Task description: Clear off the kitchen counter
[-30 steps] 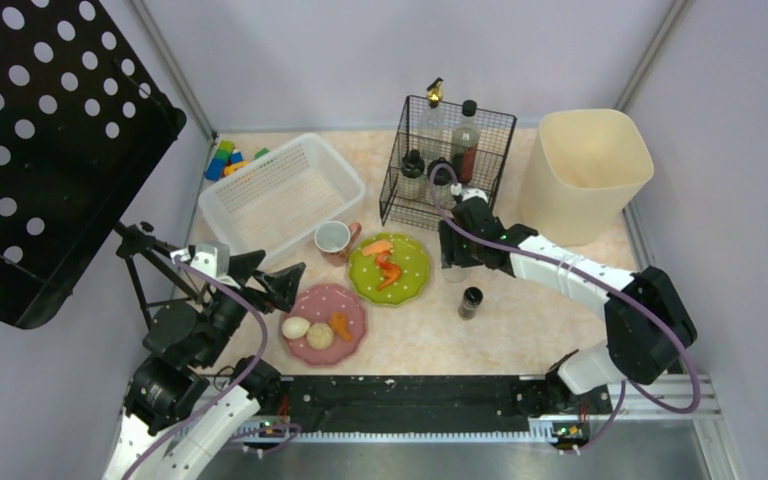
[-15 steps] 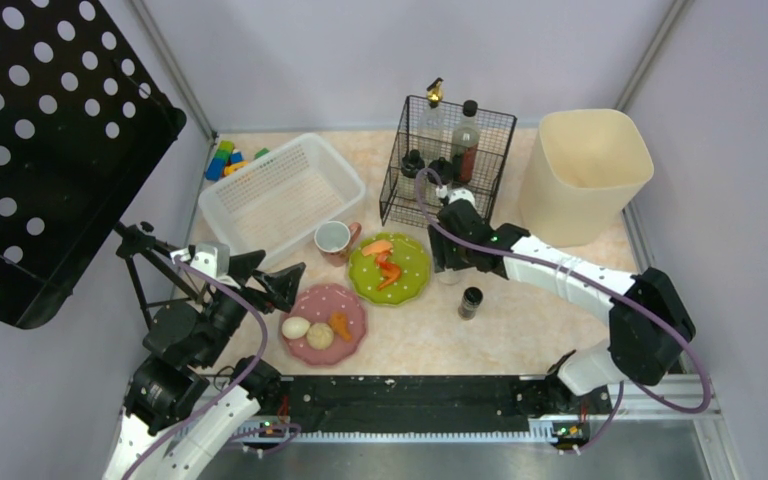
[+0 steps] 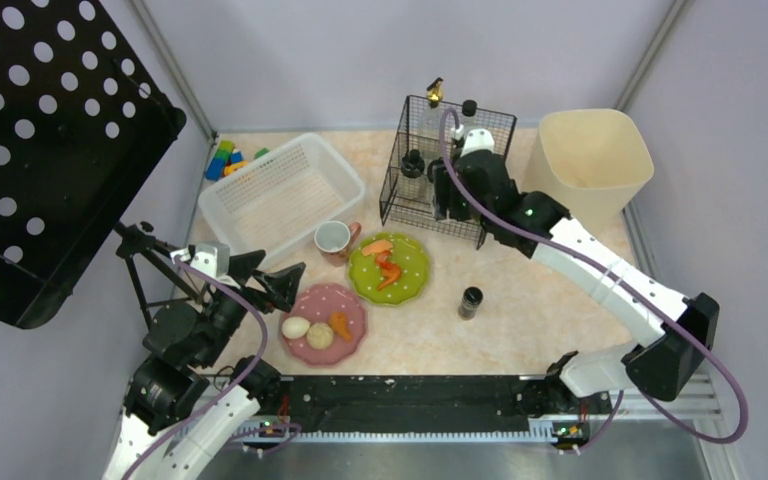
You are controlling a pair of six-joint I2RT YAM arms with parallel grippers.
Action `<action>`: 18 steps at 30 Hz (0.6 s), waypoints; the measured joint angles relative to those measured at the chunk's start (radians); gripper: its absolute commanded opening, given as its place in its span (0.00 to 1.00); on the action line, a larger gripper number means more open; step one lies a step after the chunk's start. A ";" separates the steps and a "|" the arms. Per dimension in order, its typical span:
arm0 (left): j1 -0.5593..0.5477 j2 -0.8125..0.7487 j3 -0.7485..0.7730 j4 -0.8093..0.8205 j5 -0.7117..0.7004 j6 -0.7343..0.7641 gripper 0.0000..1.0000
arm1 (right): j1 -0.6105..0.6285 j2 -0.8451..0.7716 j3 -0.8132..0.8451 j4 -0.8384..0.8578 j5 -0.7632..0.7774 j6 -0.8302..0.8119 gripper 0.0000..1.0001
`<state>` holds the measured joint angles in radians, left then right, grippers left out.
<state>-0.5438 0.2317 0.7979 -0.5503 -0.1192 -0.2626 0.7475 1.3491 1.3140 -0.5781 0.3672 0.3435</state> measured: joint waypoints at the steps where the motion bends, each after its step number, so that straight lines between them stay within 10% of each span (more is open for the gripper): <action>1: 0.000 0.000 0.000 0.000 0.000 0.000 0.94 | -0.005 0.002 0.025 -0.003 0.012 -0.009 0.46; 18: 0.000 0.000 0.000 0.000 0.000 0.000 0.94 | -0.255 0.226 0.234 -0.004 0.016 -0.021 0.45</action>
<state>-0.5438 0.2317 0.7979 -0.5503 -0.1192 -0.2626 0.4923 1.5749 1.5482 -0.5823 0.3832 0.3225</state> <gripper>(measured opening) 0.938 0.653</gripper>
